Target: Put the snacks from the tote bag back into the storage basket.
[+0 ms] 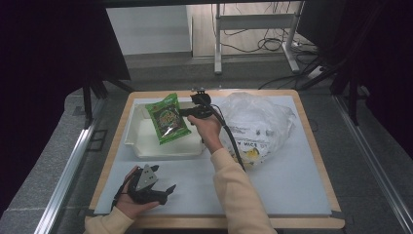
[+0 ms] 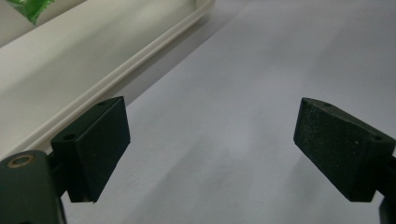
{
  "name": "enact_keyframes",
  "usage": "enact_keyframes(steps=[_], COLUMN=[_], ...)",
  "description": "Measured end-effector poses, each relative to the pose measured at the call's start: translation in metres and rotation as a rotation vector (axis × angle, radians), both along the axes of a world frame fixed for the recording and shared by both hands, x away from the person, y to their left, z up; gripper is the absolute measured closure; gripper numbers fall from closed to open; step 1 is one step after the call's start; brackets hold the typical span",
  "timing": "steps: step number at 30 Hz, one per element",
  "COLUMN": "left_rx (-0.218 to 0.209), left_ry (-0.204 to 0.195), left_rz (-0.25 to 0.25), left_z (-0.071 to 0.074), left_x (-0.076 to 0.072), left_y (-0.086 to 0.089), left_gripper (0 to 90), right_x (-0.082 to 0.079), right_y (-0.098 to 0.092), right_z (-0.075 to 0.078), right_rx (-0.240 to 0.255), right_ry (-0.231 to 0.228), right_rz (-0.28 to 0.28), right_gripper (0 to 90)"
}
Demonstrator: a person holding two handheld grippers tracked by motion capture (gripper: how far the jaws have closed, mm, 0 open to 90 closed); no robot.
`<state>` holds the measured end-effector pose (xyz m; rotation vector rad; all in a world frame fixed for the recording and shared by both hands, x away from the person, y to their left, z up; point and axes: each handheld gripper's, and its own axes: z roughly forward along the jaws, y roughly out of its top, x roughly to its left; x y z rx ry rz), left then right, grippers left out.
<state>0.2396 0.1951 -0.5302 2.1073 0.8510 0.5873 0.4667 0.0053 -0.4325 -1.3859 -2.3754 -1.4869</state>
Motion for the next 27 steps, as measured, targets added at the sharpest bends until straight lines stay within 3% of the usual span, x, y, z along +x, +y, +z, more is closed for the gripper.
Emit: enact_keyframes(steps=[15, 27], left_rx=[-0.015, -0.025], left_ry=[-0.001, -0.002], left_rz=[0.001, -0.001], left_z=[0.000, 0.000], left_x=[0.000, 0.000], left_y=[0.000, 0.001], left_gripper=[10.6, 10.6], right_x=[0.001, 0.004], right_y=[0.015, 0.040], right_z=[-0.003, -0.015], right_rx=[-0.004, -0.014], right_ry=[0.002, 0.021], right_rz=[0.002, 0.000], right_gripper=[90.0, 90.0])
